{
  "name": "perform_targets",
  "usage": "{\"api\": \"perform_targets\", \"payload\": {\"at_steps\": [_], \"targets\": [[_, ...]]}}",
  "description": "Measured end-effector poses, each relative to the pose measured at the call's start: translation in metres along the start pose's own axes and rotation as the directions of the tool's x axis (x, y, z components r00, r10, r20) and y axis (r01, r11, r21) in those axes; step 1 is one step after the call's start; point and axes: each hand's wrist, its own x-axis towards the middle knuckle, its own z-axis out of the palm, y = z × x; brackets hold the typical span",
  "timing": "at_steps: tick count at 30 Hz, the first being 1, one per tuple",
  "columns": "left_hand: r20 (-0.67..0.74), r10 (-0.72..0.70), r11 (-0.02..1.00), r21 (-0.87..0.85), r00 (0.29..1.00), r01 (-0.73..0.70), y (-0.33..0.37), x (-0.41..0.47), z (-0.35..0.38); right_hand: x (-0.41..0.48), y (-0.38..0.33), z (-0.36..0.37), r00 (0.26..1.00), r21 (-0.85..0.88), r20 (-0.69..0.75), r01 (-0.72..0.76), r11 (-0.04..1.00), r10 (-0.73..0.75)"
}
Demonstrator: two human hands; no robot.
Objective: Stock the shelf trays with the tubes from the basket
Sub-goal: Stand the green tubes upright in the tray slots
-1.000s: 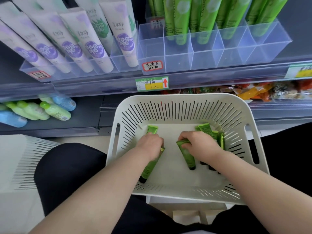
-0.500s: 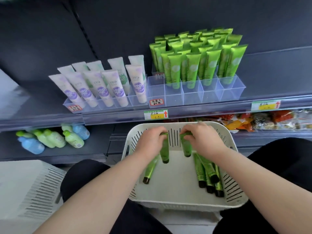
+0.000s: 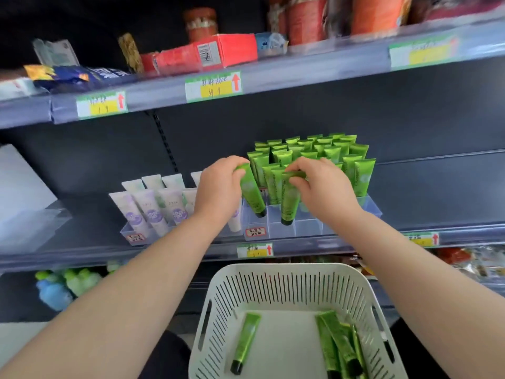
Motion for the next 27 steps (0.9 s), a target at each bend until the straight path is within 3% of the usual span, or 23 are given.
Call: {"api": "perform_targets", "payload": {"at_steps": [4, 9, 19, 23, 27], "targets": [[0.009, -0.012, 1.000, 0.015, 1.000, 0.012, -0.001, 0.031, 0.010, 0.018, 0.005, 0.008, 0.999, -0.010, -0.005, 0.037, 0.999, -0.037], [0.121, -0.074, 0.990, 0.127, 0.990, 0.058, -0.014, 0.067, 0.040, 0.029, 0.018, 0.022, 0.998, -0.034, 0.021, 0.068, 0.997, -0.067], [0.383, -0.106, 0.934, 0.356, 0.918, -0.041, -0.039, 0.104, 0.083, 0.047, 0.037, 0.031, 0.997, -0.012, 0.055, 0.050, 0.999, -0.049], [0.410, -0.145, 0.924, 0.382, 0.901, -0.025, -0.043, 0.105, 0.088, 0.049, 0.037, 0.034, 0.996, -0.022, 0.056, 0.065, 0.998, -0.064], [0.368, -0.082, 0.920, 0.384, 0.926, -0.071, -0.047, 0.100, 0.081, 0.051, 0.033, 0.035, 0.996, -0.011, 0.062, 0.057, 0.998, -0.057]]}}
